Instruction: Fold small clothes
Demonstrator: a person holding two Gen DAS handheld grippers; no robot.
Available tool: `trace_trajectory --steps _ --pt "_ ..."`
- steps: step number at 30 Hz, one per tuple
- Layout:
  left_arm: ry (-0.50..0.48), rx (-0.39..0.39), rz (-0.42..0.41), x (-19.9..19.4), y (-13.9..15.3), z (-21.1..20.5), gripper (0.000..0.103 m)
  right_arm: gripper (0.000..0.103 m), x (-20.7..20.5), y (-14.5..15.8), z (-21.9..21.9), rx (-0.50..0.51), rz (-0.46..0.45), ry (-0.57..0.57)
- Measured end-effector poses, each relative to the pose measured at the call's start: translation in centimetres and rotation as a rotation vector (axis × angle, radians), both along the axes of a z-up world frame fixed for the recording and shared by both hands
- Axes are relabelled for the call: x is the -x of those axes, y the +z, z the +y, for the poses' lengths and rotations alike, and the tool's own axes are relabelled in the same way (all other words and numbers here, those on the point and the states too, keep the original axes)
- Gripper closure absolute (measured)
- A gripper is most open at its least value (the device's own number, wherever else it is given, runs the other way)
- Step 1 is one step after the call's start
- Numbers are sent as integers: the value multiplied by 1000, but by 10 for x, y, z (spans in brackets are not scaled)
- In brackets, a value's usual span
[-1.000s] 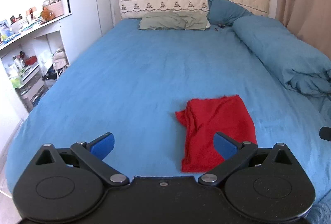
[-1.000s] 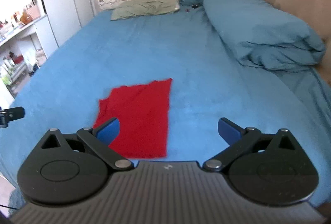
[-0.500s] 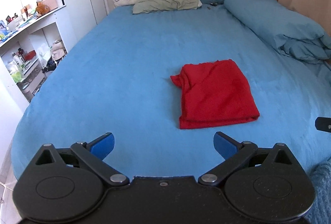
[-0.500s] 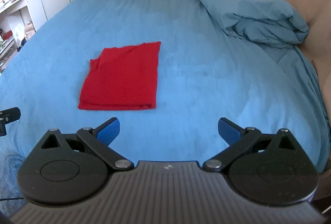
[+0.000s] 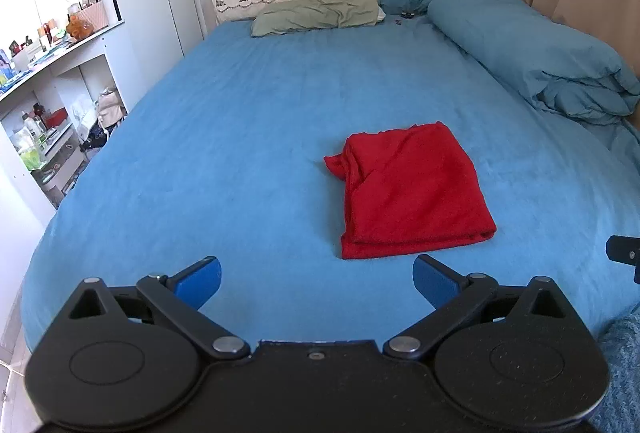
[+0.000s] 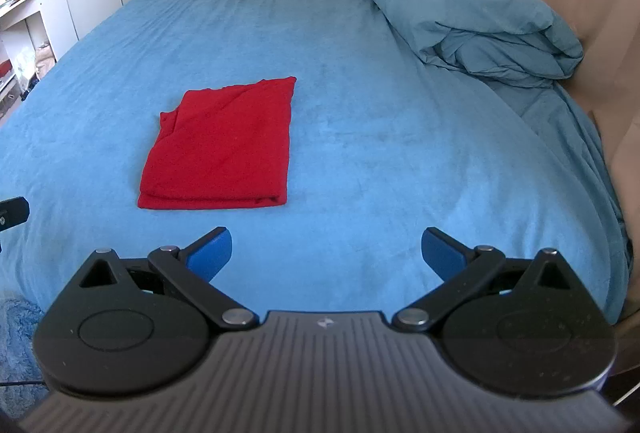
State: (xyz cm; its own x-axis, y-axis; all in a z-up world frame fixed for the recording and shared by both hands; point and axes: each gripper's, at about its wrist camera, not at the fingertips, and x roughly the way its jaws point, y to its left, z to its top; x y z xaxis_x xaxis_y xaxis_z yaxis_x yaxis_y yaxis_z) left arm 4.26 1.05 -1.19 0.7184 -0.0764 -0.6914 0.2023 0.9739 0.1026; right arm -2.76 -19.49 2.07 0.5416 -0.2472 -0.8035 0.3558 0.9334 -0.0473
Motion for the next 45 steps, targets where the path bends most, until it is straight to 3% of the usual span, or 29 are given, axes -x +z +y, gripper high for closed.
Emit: trace_trajectory --steps 45 --pt "-19 3 -54 9 8 8 0 0 1 1 2 -7 -2 -5"
